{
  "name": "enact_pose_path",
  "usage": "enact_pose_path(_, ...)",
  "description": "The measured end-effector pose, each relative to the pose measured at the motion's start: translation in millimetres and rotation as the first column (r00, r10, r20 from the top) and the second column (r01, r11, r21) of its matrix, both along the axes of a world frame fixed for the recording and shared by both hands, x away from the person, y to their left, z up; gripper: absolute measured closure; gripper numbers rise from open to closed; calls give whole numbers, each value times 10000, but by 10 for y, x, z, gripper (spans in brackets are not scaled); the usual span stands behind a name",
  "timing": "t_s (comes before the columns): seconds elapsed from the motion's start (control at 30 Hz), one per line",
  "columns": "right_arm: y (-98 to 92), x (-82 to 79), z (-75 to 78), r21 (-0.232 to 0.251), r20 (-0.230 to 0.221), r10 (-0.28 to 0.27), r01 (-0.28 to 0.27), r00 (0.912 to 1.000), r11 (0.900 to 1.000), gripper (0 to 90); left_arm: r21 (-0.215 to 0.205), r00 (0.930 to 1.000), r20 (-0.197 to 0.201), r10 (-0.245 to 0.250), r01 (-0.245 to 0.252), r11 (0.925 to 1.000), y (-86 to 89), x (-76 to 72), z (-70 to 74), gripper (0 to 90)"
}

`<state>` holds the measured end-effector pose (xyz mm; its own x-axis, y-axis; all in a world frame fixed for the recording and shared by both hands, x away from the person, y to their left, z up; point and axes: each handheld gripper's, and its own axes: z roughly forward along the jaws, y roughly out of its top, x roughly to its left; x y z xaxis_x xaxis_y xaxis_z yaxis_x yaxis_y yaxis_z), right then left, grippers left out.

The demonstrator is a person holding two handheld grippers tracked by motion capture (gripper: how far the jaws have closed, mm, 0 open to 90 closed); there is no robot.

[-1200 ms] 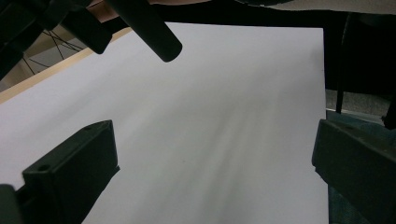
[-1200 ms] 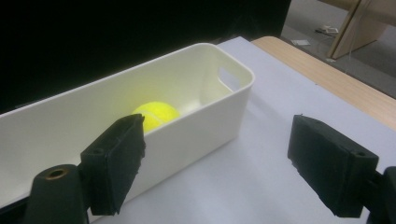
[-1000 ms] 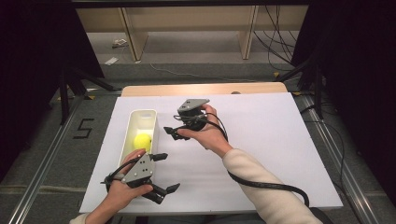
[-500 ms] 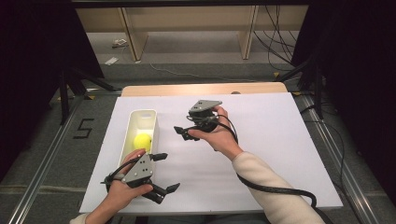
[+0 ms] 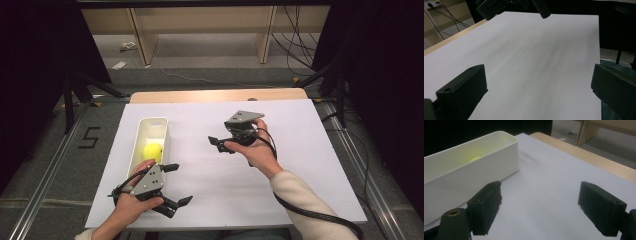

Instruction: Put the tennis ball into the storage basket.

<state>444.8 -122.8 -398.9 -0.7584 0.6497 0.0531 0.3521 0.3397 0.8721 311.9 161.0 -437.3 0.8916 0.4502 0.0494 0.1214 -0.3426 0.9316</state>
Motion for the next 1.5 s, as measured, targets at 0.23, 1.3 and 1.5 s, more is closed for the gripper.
enact_pose_path(0.23, -271, -105, -43, 232, -54, -407, 408, 9992, 9989, 195, -19, 10000, 6, 3, -3, 10000, 4, 0, 3, 0)
enact_pose_path(1.3, -1152, -615, -251, 197, -150, -1428, 1431, 9896, 9895, 197, -65, 10000, 49, 78, -78, 9999, 10, -3, 13, 0)
enact_pose_path(1.5, -1294, -711, -275, 215, -200, -1648, 1653, 9861, 9860, 197, -59, 10000, 46, 80, -80, 10000, 14, 2, 11, 0)
